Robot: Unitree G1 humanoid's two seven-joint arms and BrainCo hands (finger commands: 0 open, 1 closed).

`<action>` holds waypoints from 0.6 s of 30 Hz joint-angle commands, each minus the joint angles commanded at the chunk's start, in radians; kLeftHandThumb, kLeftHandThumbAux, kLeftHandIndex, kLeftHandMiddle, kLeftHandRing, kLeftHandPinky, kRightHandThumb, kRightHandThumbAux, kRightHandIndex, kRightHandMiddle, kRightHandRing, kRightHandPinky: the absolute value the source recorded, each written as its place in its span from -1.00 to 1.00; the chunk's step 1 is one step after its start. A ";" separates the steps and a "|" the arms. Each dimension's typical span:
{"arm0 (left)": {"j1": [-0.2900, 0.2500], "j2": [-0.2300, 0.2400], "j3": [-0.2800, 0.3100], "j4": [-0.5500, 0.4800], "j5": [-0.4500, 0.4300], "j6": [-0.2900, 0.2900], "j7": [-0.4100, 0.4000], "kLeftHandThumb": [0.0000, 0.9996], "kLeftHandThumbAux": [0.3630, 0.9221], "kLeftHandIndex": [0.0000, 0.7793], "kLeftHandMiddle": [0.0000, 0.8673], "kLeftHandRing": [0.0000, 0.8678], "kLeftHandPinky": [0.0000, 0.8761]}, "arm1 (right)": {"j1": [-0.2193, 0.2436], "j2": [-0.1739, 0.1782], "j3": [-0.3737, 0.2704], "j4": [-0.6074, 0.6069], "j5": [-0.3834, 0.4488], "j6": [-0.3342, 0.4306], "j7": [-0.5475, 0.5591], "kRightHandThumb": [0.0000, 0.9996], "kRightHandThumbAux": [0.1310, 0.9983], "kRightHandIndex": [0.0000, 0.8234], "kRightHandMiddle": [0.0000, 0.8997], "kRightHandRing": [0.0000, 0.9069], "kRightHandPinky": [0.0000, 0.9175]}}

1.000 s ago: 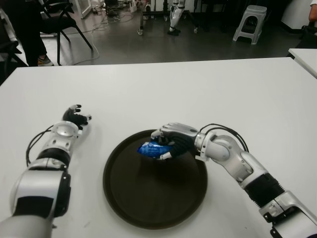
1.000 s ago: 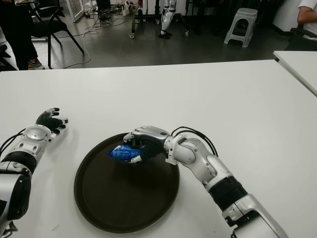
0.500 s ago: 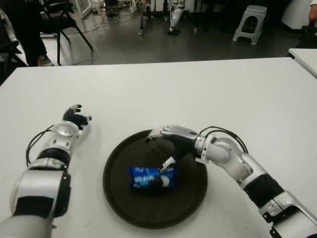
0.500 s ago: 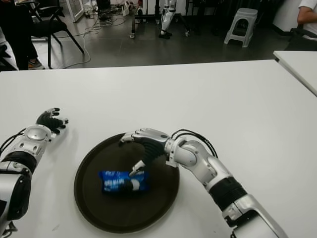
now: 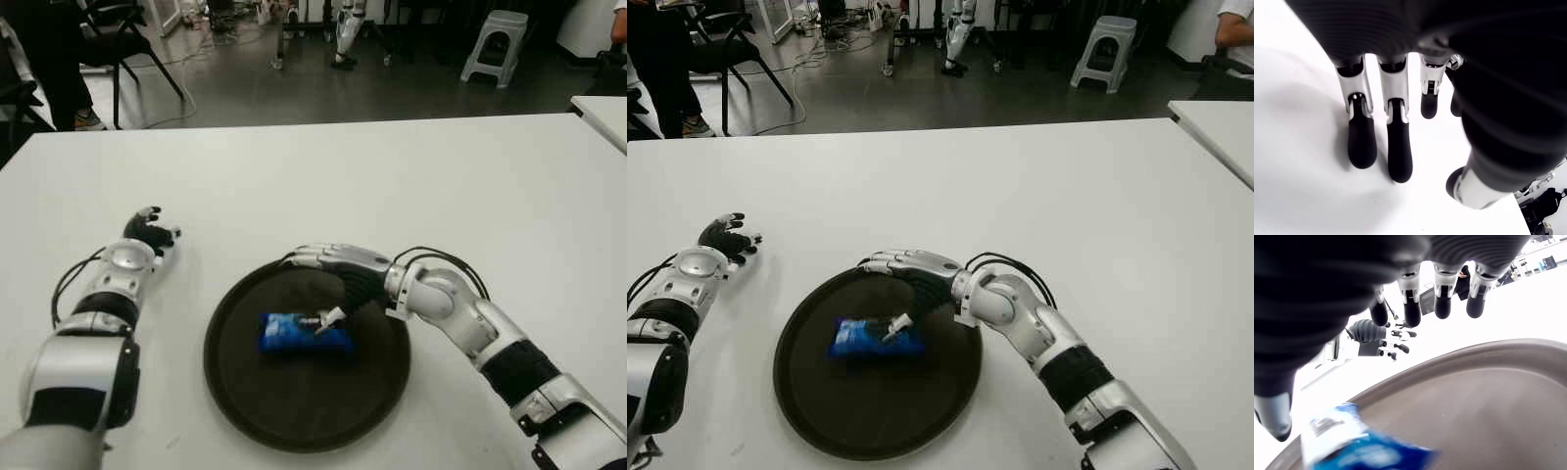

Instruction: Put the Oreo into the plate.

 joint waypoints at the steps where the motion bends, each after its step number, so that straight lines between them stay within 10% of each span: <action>1: -0.001 0.000 -0.001 0.001 0.001 0.002 -0.001 -0.62 0.54 -0.80 -0.75 -0.70 -0.70 | 0.000 0.000 0.000 0.001 0.000 0.001 -0.001 -1.00 -0.02 -1.00 -1.00 -1.00 -1.00; 18: -0.006 -0.001 -0.018 -0.001 0.014 0.013 -0.004 -0.73 0.55 -0.83 -0.76 -0.71 -0.74 | -0.080 0.005 -0.028 0.137 -0.009 -0.012 -0.057 -1.00 0.17 -1.00 -1.00 -1.00 -1.00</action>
